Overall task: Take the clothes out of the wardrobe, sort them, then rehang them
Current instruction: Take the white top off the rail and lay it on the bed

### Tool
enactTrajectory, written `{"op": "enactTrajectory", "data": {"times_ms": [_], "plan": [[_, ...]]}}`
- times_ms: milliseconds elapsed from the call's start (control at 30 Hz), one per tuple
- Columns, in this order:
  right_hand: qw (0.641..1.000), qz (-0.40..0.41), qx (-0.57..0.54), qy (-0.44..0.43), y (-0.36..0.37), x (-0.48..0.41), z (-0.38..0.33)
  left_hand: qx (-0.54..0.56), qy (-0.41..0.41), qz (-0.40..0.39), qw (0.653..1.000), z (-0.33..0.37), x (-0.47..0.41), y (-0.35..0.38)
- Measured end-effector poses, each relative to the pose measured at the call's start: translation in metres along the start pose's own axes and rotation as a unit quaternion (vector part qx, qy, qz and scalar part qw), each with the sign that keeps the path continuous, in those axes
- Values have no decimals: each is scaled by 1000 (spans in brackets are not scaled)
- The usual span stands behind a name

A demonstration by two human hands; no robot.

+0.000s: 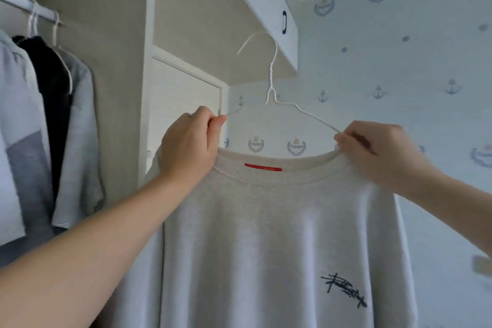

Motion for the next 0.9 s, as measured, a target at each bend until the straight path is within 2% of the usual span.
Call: {"op": "enactTrajectory", "data": {"times_ms": [200, 400, 633, 767, 900], "plan": [[995, -49, 55, 69, -44, 71, 99, 142, 9, -88, 986, 81, 41, 118], [976, -92, 121, 157, -68, 158, 191, 228, 28, -169, 959, 161, 104, 247], [926, -120, 167, 315, -93, 268, 297, 310, 78, -246, 915, 283, 178, 386], [884, -115, 204, 405, -108, 324, 359, 382, 95, -288, 873, 360, 215, 469], [848, -101, 246, 459, -124, 372, 410, 442, 118, -326, 827, 434, 250, 543]]}}
Point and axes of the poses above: each hand's wrist, its own x-axis away from the middle knuckle, its own y-axis out of the palm, z = x × y, the point moved 9 cm from there along -x, towards the middle knuckle, and after that the axes turned 1 degree about -z, right-handed, at the moved point
